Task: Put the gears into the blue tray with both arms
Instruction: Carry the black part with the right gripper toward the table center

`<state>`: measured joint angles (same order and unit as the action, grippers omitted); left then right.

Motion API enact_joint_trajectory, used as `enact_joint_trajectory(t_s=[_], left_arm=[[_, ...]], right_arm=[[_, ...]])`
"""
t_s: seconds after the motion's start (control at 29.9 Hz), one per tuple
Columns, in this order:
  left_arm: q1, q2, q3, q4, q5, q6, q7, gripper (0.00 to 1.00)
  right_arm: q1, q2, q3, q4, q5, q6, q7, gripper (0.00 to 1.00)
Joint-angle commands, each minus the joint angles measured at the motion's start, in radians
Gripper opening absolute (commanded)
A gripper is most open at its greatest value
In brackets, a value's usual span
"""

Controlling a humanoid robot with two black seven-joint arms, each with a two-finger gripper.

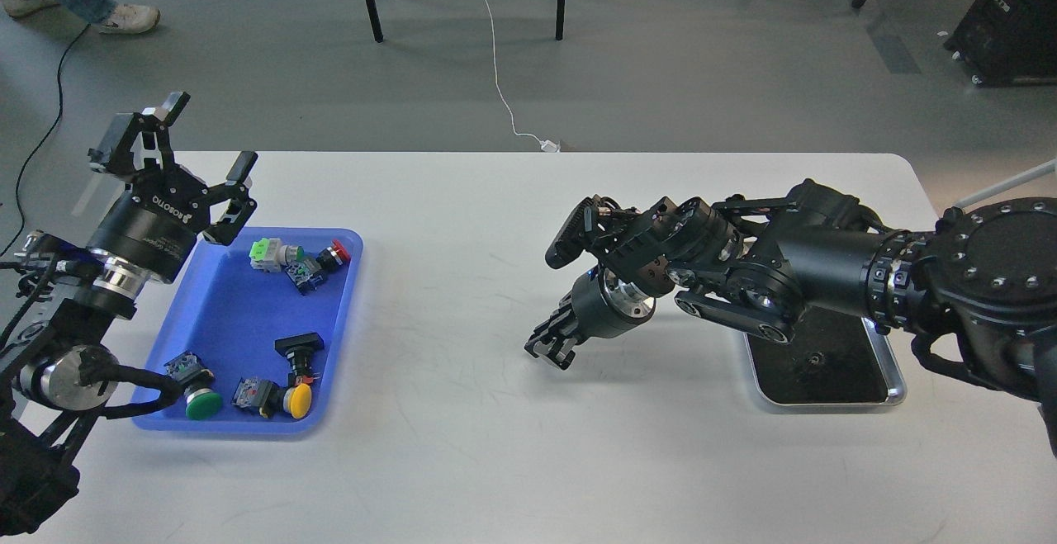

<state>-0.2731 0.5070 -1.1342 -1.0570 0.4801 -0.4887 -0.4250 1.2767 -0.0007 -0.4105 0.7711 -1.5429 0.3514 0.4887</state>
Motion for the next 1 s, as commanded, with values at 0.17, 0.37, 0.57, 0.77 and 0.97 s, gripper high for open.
enact_joint_trajectory(t_s=[0.17, 0.37, 0.57, 0.77, 0.97], left_arm=[[0.000, -0.015, -0.002, 0.000, 0.000, 0.000, 0.000, 0.98], [0.005, -0.012, 0.001, 0.000, 0.000, 0.000, 0.000, 0.98], [0.002, -0.012, 0.001, 0.000, 0.002, 0.000, 0.000, 0.98], [0.002, -0.012, 0.001, 0.000, 0.002, 0.000, 0.002, 0.98], [0.002, -0.016, 0.004, -0.001, 0.003, 0.000, 0.002, 0.98]], right_arm=[[-0.020, 0.001, -0.007, -0.001, 0.096, -0.017, 0.000, 0.24], [-0.042, 0.001, -0.008, 0.000, 0.096, -0.020, 0.000, 0.24], [-0.046, 0.001, -0.008, 0.000, 0.096, -0.043, 0.000, 0.25], [-0.046, 0.001, -0.008, 0.000, 0.096, -0.043, 0.000, 0.26], [-0.046, 0.001, -0.008, -0.001, 0.096, -0.046, 0.000, 0.31]])
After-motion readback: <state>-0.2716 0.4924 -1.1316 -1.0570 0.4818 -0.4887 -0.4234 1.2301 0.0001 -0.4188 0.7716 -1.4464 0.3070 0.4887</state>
